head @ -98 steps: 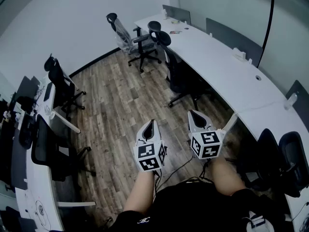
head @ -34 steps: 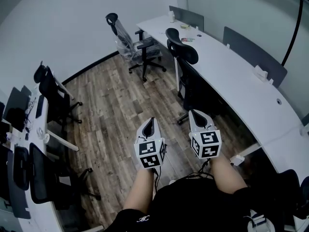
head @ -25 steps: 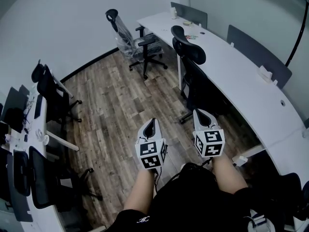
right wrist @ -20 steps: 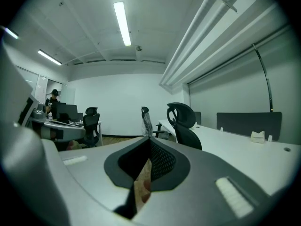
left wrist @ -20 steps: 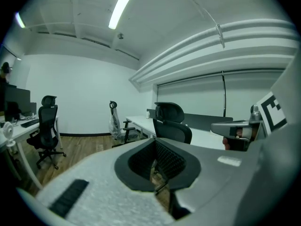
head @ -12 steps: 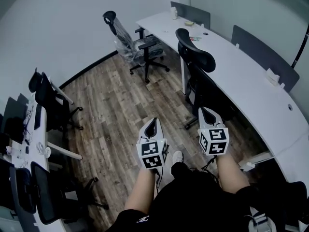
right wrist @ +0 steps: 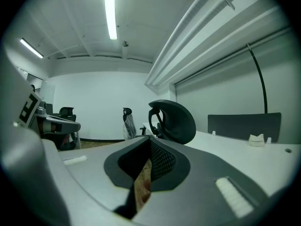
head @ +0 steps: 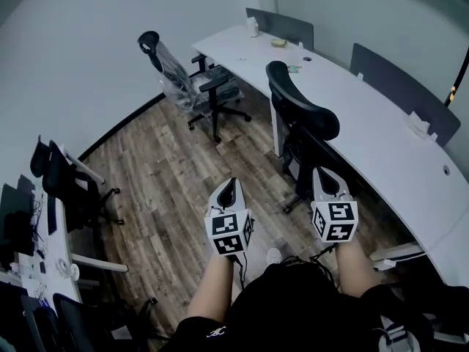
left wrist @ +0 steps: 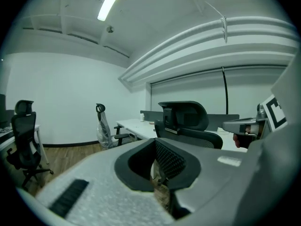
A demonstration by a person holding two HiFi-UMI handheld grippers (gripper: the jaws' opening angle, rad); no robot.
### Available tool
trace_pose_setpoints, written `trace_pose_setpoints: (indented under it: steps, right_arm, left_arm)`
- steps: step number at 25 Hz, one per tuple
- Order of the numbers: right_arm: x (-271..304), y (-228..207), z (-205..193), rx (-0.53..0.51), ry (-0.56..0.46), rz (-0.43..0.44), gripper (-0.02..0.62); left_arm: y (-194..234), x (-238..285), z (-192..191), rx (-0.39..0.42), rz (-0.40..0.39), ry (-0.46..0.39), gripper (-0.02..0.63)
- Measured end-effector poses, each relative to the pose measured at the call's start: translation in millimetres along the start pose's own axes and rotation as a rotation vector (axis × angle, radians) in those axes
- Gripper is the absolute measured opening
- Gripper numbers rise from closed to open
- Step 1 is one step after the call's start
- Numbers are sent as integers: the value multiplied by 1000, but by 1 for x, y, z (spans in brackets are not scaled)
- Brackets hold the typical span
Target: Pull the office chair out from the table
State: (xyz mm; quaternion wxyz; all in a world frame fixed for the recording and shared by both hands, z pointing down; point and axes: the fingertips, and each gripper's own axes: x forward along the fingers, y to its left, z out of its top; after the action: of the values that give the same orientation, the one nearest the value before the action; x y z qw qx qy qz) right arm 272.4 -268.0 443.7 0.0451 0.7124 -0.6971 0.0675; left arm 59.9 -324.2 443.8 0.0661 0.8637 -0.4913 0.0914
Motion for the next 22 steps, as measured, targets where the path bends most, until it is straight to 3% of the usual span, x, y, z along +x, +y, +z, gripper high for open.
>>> trace_pose_setpoints:
  steps: [10, 22]
  right_arm:
    - [84, -50, 25, 5, -3, -179, 9]
    - [130, -75, 25, 50, 57, -400, 9]
  left_arm:
    - [28, 141, 42, 25, -151, -13, 5]
    - [44, 260, 65, 107, -363, 18, 5]
